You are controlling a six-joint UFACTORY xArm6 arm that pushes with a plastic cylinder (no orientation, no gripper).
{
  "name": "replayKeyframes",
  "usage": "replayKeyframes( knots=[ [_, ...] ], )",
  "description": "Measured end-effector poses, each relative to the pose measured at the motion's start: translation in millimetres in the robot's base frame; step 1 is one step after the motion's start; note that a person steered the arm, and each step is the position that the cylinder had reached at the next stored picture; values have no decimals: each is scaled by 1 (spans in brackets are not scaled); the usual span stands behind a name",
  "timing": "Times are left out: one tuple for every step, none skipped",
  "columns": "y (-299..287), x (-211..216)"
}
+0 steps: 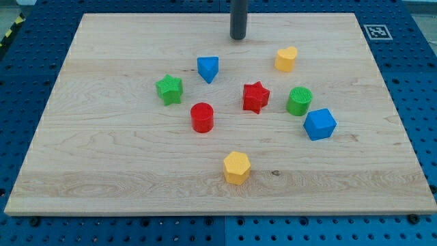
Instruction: Move the yellow heart to the top of the blue triangle
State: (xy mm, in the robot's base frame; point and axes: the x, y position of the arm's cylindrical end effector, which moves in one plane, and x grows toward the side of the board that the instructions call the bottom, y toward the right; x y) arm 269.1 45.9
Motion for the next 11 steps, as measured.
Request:
replayKeyframes(
  knots=[
    [46, 15],
    [96, 16],
    [130, 31],
    [136, 67],
    [134, 77],
    [102, 76],
    [50, 76],
    [4, 67],
    [-28, 55],
    [-45, 55],
    [-36, 53]
  ],
)
